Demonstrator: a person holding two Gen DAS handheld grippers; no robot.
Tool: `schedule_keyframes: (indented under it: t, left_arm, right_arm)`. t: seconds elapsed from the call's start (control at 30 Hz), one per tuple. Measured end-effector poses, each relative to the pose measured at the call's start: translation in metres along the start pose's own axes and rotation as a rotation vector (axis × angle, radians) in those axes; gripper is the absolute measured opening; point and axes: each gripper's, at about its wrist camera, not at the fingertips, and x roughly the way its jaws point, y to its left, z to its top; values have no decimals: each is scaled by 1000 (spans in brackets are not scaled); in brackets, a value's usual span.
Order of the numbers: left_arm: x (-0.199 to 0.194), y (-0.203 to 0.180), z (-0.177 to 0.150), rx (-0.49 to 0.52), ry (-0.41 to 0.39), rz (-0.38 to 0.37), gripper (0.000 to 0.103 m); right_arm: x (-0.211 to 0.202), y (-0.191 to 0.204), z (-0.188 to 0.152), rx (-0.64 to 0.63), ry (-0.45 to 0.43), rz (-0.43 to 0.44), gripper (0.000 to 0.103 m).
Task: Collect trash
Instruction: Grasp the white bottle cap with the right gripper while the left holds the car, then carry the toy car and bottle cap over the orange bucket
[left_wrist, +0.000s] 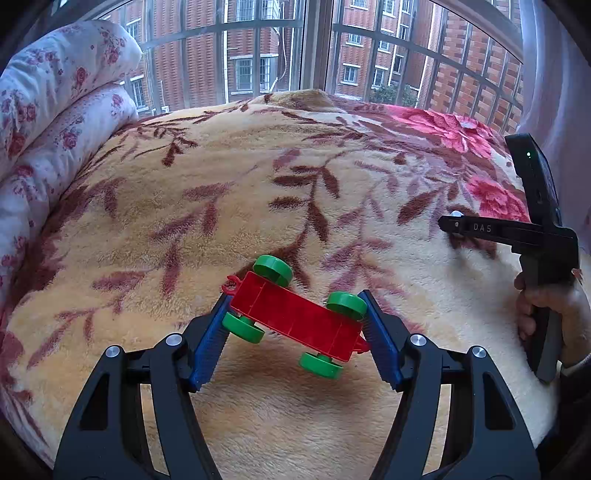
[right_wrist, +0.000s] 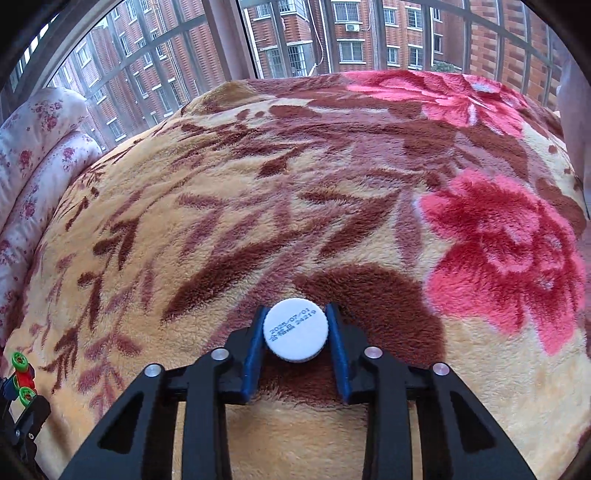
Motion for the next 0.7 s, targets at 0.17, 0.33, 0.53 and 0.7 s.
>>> schedule_keyframes:
  t: [0.17, 0.33, 0.53, 0.7]
  left_arm:
    - [6, 2, -3, -2, 12, 14, 66]
    - [7, 2, -4, 1, 13, 32, 66]
    - [0, 2, -5, 5, 4, 27, 66]
    - [-4, 5, -3, -12, 18, -6, 66]
  right_arm:
    - [-6, 6, -4, -25, -21, -34, 31]
    - [-20, 10, -13, -16, -25, -5, 31]
    - [-53, 21, -37, -17, -52, 46, 31]
    - [-84, 35, -63, -64, -80, 51, 31]
